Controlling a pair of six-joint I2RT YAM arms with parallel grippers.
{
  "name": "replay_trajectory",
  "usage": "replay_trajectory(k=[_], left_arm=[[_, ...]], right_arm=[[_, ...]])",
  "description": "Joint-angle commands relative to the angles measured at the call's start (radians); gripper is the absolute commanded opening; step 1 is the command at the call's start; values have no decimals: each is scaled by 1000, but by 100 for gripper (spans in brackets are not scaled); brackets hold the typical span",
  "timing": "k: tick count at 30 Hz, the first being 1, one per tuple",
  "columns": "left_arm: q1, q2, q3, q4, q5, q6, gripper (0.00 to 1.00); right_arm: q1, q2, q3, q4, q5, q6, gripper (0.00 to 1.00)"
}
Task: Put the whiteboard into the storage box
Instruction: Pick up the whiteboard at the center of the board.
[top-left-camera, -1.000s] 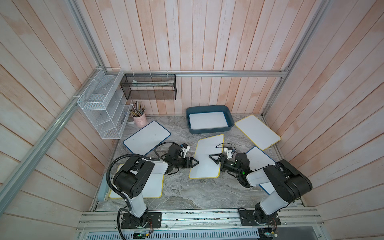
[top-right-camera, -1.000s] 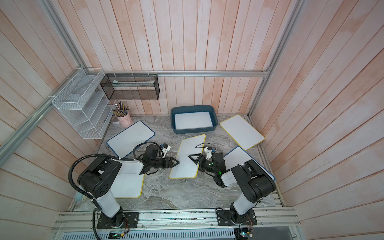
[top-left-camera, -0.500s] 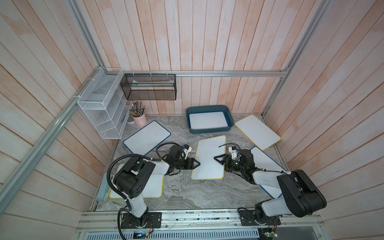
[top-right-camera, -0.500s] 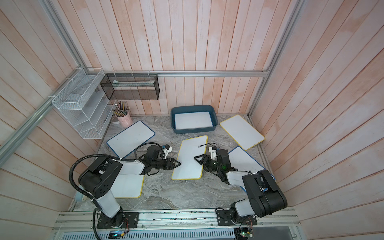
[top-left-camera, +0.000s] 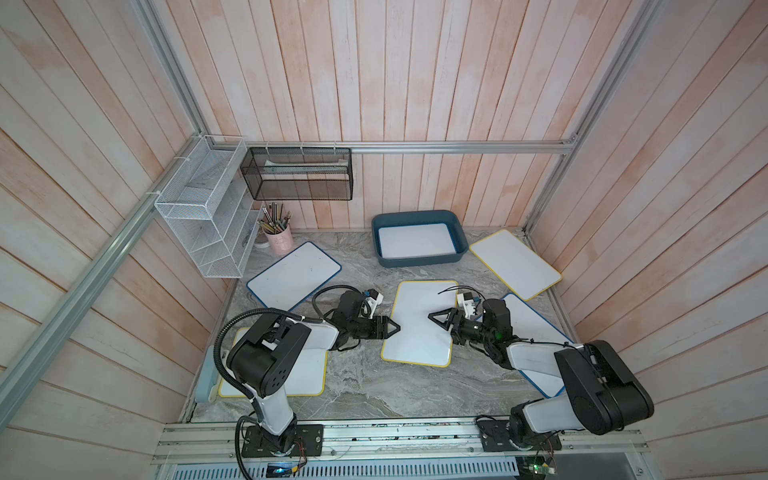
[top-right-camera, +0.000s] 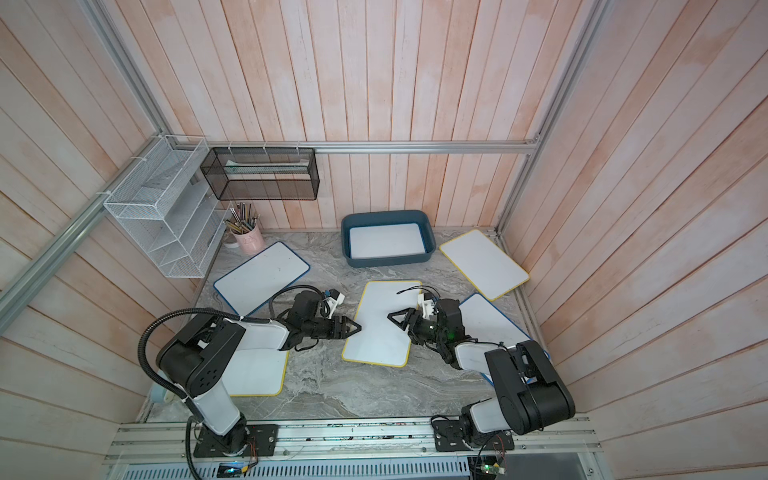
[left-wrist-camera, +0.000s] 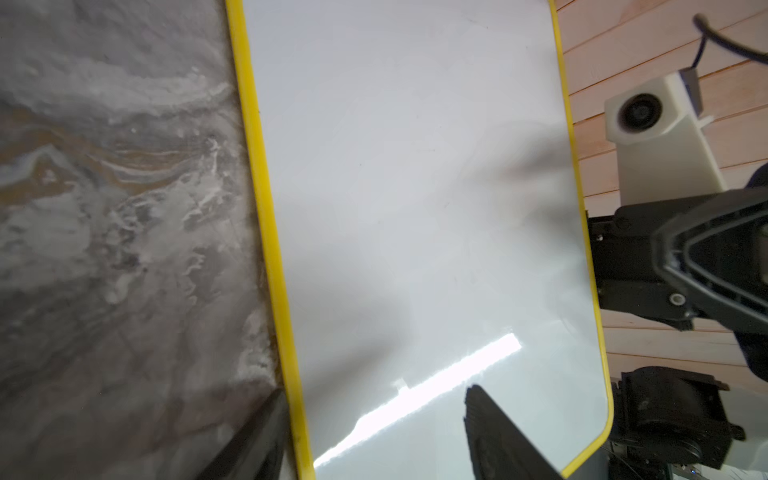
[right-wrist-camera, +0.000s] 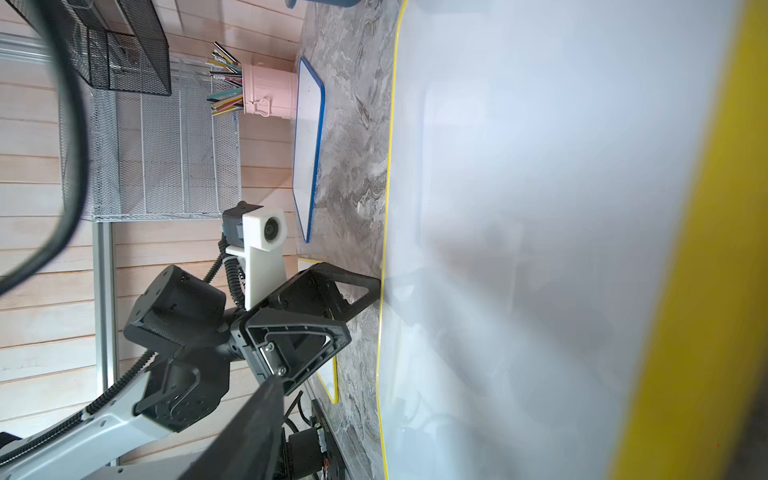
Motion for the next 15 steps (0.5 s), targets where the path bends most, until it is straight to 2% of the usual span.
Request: replay_trajectory(k=[1,8,15], left_arm=[[-6,3,-28,-30,1,-5,70],[-6,-4,-3,-46,-10,-5,70],[-6,-27,-5,-6,-42,-45,69]], right_arm=[[-11,-37,12,-27,-22,-41,64],[-38,-54,28,-92,-31,-95,56],[-70,-42,47,-150,-75,-151,41]])
